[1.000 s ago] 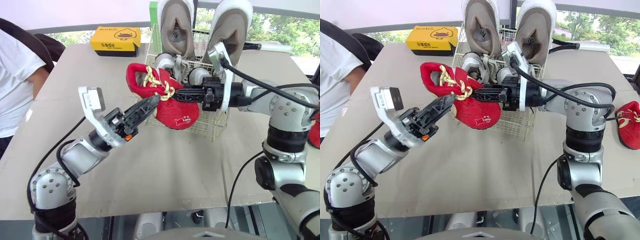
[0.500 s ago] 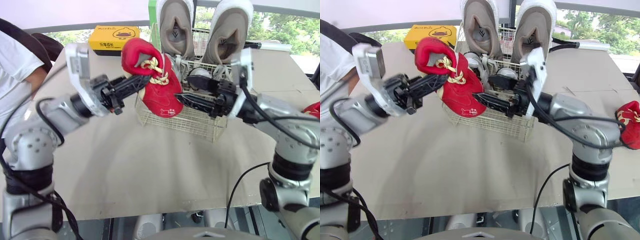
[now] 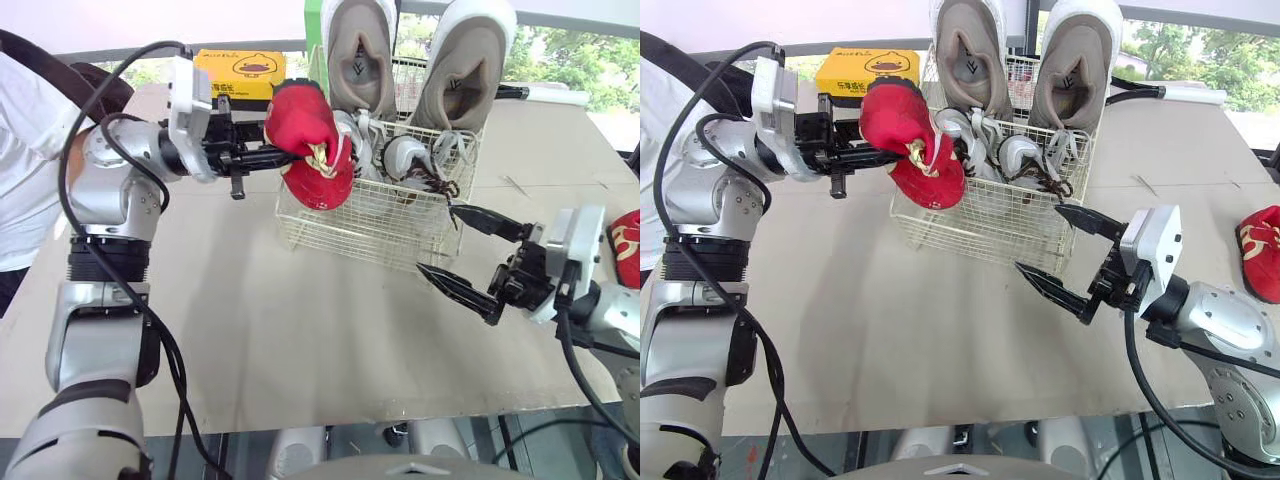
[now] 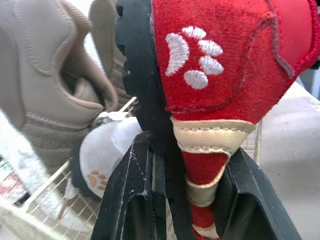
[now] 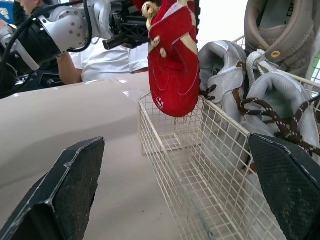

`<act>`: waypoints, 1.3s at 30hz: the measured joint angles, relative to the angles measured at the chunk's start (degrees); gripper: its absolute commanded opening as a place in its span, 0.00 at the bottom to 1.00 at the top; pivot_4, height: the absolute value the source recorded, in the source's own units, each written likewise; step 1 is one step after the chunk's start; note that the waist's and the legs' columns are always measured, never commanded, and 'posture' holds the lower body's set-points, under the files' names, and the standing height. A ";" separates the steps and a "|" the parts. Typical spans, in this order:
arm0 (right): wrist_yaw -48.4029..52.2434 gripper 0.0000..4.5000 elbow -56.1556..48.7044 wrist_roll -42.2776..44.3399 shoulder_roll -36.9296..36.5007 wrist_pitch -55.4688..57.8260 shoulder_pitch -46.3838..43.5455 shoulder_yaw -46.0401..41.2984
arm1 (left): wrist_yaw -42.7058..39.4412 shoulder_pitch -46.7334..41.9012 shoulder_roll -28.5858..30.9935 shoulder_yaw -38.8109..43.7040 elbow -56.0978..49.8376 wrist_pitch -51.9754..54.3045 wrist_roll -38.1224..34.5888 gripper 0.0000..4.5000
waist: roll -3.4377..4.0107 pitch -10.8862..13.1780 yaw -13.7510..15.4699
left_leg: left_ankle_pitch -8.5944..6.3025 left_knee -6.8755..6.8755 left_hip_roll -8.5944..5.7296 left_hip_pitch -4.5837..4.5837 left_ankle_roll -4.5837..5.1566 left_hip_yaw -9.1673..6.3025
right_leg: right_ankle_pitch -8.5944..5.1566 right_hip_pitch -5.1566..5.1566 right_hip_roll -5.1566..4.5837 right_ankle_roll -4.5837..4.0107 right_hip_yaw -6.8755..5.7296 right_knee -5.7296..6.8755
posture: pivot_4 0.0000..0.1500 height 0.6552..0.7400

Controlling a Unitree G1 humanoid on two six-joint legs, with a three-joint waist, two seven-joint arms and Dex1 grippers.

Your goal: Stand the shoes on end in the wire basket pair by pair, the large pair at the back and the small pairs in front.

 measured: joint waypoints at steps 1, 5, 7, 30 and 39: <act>-0.54 0.99 -0.40 0.23 -0.66 -0.07 1.21 -0.44 | -1.13 -0.15 -1.31 0.18 1.89 -2.67 0.90 0.17 | -0.01 -0.03 0.21 | -0.02 0.03 0.00 0.01 0.03 -0.03 | 0.00 0.05 -0.01 0.00 -0.03 0.00 | 1.00 1.00; -2.17 0.99 -1.91 0.82 -1.86 -0.40 2.69 -0.53 | -3.00 1.61 -5.17 0.06 6.70 -7.05 3.87 0.17 | -0.06 -0.02 0.19 | -0.05 0.18 -0.01 -0.03 0.08 -0.04 | 0.00 0.08 -0.01 0.00 -0.01 0.00 | 1.00 1.00; -3.48 0.99 -2.11 1.21 -2.66 -0.42 2.50 -0.46 | -3.18 2.46 -6.61 0.08 7.48 -7.93 5.20 0.17 | -0.09 -0.03 0.35 | -0.06 0.21 -0.06 -0.05 0.11 -0.08 | 0.00 0.10 -0.04 0.01 0.00 -0.01 | 1.00 1.00; -5.73 1.00 5.40 3.42 -6.87 -3.03 12.68 -11.84 | 17.83 16.52 1.97 16.71 -26.56 41.83 -15.82 0.99 | -0.11 -0.01 -0.23 | -0.14 0.18 0.12 0.00 0.23 -0.25 | 0.12 0.05 0.02 0.26 0.17 -0.02 | 1.00 1.00; -6.27 1.00 15.83 3.88 -9.01 -1.24 15.44 -20.87 | 26.78 34.75 2.48 22.02 -43.75 46.15 -21.68 0.99 | -0.03 -0.05 -0.02 | -0.13 0.17 0.03 0.26 0.21 -0.07 | -0.02 0.16 0.07 0.01 0.34 0.03 | 1.00 1.00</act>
